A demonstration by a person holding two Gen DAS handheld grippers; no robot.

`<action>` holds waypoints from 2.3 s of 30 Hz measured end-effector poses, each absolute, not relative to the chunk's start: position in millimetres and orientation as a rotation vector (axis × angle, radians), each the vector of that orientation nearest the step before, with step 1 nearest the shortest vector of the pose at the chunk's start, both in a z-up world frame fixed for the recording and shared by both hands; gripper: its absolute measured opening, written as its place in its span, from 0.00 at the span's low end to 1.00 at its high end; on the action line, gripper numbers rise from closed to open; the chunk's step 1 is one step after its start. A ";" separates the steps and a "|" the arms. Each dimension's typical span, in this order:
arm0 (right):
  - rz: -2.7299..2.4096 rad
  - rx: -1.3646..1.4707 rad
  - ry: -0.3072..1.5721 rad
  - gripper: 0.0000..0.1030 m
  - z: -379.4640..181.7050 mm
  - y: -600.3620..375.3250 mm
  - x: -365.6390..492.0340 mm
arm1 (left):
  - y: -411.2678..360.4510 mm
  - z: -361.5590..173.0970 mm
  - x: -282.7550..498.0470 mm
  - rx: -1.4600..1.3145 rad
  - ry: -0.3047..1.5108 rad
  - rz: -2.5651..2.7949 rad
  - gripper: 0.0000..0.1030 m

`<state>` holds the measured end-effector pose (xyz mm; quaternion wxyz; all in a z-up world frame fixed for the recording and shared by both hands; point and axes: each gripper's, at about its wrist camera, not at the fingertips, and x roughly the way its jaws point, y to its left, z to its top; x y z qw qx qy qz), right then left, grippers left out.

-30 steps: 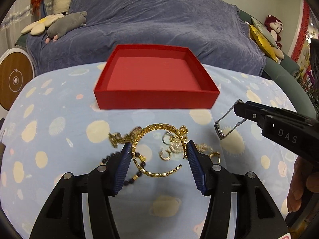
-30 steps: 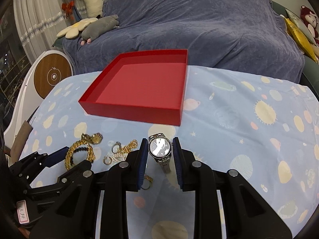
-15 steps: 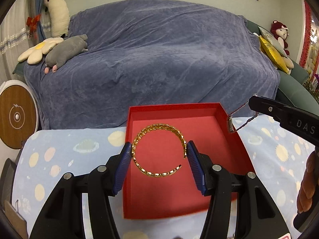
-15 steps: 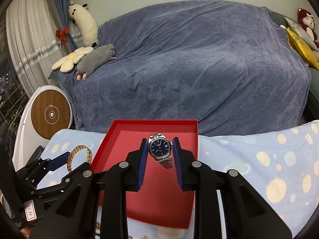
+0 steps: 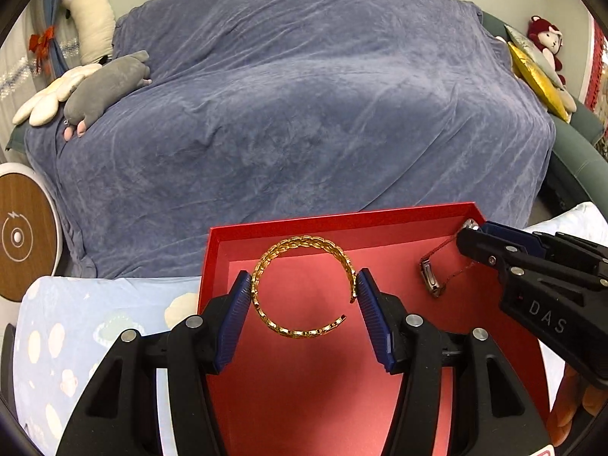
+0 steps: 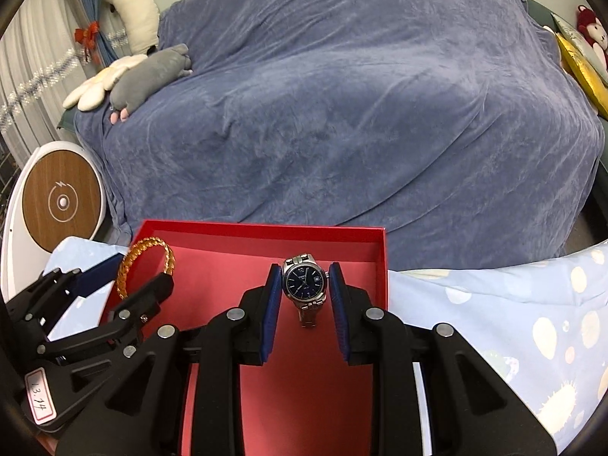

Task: Organize jewelry
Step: 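Carry the bangle and watch into the red box and open both tools, then move the right tool to the pearl necklace and close on it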

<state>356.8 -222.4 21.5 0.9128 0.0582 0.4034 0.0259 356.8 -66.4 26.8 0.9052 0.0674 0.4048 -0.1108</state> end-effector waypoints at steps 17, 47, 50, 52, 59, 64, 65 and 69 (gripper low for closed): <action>0.106 0.094 0.745 0.48 71.0 -232.6 202.7 | -10.3 69.8 263.7 0.061 0.785 -0.146 0.74; 0.239 -0.033 0.909 0.48 -30.5 -164.6 86.6 | 22.5 -25.9 82.9 0.119 0.983 -0.161 0.80; 0.236 -0.003 0.922 0.45 -36.2 -167.2 97.6 | 26.7 -29.2 83.6 0.103 0.991 -0.161 0.80; 0.237 0.010 0.927 0.43 -37.8 -167.6 103.4 | 30.3 -31.5 83.9 0.088 0.999 -0.161 0.80; 0.224 -0.019 0.945 0.37 -44.8 -161.2 109.6 | 41.9 -33.2 83.4 0.052 1.007 -0.170 0.80; 0.242 -0.036 0.950 0.20 -42.2 -154.5 101.2 | 44.2 -33.0 85.1 0.032 1.006 -0.172 0.80; 0.247 -0.036 0.951 0.20 -41.6 -153.9 100.0 | 43.8 -33.3 86.0 0.033 1.005 -0.171 0.80; 0.261 -0.013 0.939 0.20 -34.8 -156.7 94.4 | 40.4 -33.3 88.7 0.033 0.996 -0.171 0.80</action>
